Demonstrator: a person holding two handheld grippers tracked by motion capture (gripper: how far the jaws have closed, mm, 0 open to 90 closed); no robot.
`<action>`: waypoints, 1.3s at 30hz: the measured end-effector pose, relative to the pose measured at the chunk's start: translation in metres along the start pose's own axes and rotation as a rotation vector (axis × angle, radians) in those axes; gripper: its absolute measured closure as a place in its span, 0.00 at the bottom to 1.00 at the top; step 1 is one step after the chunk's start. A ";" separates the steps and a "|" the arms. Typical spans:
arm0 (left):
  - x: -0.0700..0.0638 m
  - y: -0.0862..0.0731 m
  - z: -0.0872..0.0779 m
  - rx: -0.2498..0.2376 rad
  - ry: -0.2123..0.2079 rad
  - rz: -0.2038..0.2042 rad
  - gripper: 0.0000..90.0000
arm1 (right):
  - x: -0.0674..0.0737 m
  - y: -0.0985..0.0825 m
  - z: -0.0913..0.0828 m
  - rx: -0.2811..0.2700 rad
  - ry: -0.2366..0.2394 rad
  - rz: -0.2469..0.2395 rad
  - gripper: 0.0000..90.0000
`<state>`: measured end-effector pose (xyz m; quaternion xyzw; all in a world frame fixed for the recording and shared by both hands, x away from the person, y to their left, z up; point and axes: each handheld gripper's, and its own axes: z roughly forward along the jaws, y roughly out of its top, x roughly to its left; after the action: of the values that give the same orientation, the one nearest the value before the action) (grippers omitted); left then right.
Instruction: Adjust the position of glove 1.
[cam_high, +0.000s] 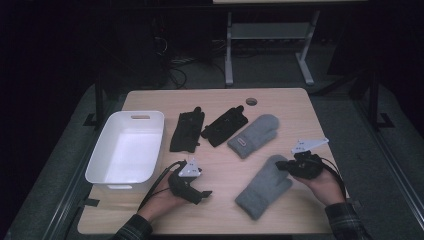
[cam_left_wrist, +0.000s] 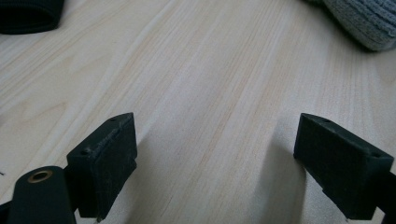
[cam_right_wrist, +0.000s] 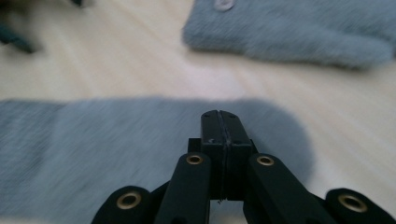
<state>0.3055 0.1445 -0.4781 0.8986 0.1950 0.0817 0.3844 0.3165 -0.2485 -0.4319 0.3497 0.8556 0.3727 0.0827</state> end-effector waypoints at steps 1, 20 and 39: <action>0.000 0.000 0.000 0.000 0.000 0.000 0.14 | 0.003 -0.005 -0.002 -0.002 0.006 -0.009 1.00; 0.000 0.000 0.000 0.003 -0.001 0.000 0.14 | 0.053 -0.004 0.032 0.069 0.152 -0.085 1.00; 0.000 0.000 0.000 -0.002 -0.001 -0.006 0.14 | 0.009 -0.012 0.007 -0.056 0.007 -0.009 0.98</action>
<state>0.3054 0.1442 -0.4781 0.8977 0.1974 0.0804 0.3857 0.3061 -0.2439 -0.4446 0.3421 0.8466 0.3975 0.0912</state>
